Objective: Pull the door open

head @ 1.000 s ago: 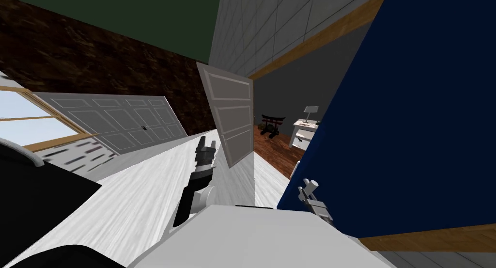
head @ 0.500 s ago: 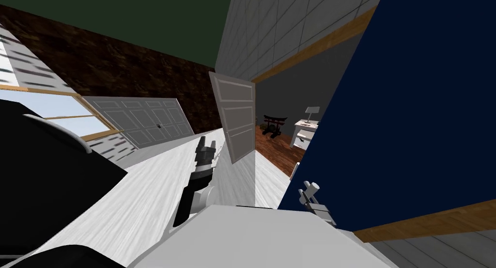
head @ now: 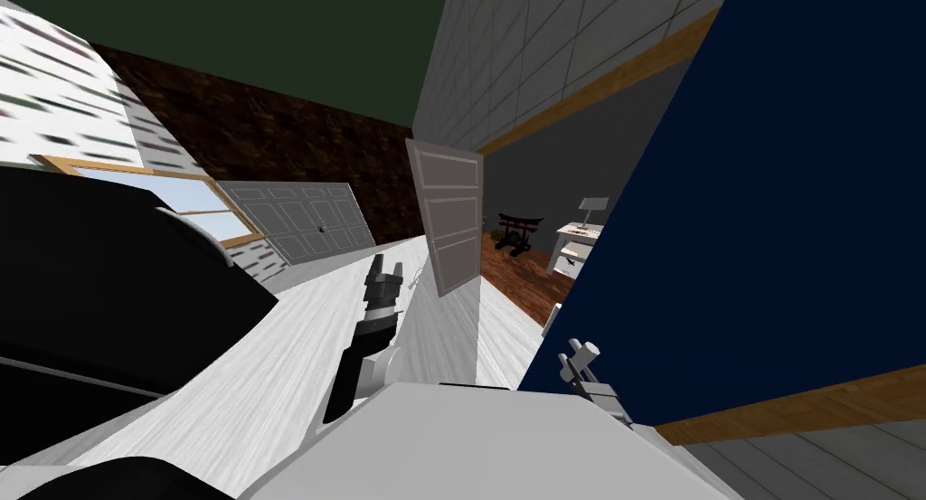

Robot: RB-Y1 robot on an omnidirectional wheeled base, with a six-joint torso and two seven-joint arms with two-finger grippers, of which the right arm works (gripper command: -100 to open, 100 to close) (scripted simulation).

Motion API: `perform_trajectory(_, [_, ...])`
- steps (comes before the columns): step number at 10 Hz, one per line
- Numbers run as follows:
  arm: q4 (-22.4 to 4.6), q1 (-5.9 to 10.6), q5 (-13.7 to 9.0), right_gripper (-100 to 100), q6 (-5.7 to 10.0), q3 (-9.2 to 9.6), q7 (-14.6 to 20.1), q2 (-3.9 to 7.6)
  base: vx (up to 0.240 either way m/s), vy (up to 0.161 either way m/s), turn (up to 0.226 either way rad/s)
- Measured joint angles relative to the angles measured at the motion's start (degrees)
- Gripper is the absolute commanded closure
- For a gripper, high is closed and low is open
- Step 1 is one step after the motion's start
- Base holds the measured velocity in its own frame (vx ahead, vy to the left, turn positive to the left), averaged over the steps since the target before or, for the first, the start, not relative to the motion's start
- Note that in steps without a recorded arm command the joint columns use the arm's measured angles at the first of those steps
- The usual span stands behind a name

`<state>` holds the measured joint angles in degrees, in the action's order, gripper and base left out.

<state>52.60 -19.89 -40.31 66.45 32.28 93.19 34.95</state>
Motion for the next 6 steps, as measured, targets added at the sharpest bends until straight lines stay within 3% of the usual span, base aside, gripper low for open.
perform_trajectory(4, [-1.6,0.37,0.8,100,1.87,1.49,1.7,0.75,-0.204,-0.046,0.116])
perform_trajectory(6, [-1.9,0.23,1.0,100,2.2,1.9,2.0,1.02,-0.115,-0.02,0.061])
